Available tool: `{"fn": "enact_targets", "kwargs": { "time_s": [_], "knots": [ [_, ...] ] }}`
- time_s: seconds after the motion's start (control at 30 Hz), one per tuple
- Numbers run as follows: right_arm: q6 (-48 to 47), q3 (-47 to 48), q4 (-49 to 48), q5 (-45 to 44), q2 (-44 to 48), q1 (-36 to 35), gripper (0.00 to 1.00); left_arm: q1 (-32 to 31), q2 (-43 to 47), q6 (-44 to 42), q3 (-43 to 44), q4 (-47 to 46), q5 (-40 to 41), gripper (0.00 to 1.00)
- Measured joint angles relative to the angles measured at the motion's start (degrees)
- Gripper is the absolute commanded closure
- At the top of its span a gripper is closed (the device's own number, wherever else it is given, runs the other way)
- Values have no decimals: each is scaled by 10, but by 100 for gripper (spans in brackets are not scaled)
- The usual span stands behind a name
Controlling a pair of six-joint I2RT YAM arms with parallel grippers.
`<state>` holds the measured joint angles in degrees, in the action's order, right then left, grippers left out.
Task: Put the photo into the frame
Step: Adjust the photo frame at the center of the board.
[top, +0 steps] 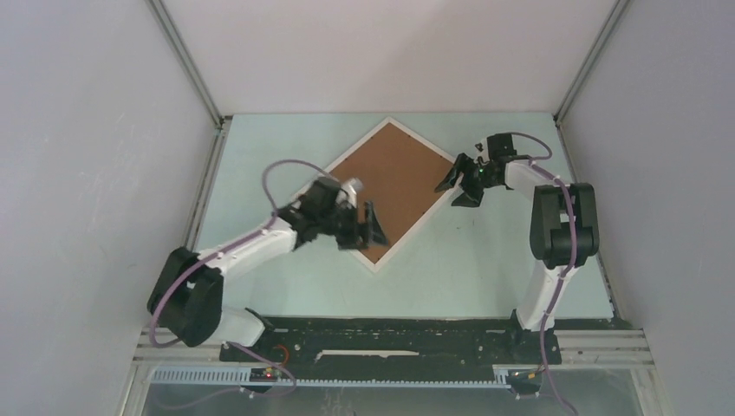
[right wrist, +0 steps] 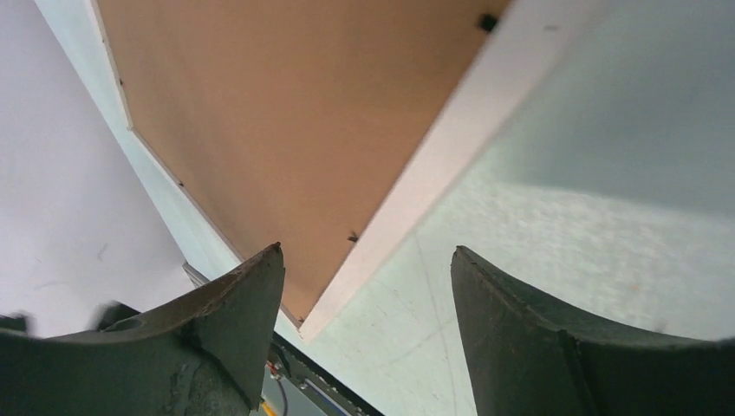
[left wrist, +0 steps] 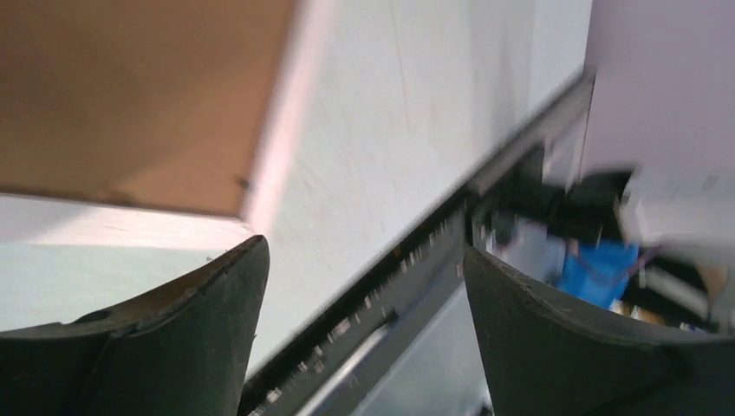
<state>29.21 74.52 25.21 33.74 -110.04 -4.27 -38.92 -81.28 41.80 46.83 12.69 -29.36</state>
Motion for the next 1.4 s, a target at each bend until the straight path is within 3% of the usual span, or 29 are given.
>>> {"fn": "enact_targets", "kwargs": {
  "time_s": [0.17,0.3,0.43,0.57,0.7,0.87,1.0,1.17,1.4],
  "knots": [
    [4,-24,-4,11,0,19,24,191,19,-65,93,74,33,5],
    [12,-36,-14,21,0,4,23,305,-49,-102,207,102,104,3],
    [22,-36,-40,34,-4,-7,23,354,-169,-126,294,113,156,0],
    [24,-36,-53,38,-12,-10,23,384,-302,-146,372,136,160,1],
    [24,-36,-55,39,-19,-10,23,402,-375,-155,422,164,137,6],
    [24,-36,-55,39,-33,-10,23,396,-384,-137,390,133,72,13],
    [21,-36,-51,35,-34,-9,28,382,-306,-115,268,58,47,23],
    [20,-49,-52,33,-33,14,35,373,-223,-102,150,56,29,32],
    [12,-78,-59,43,-23,30,43,352,-206,-129,124,87,27,49]
  ]
}}
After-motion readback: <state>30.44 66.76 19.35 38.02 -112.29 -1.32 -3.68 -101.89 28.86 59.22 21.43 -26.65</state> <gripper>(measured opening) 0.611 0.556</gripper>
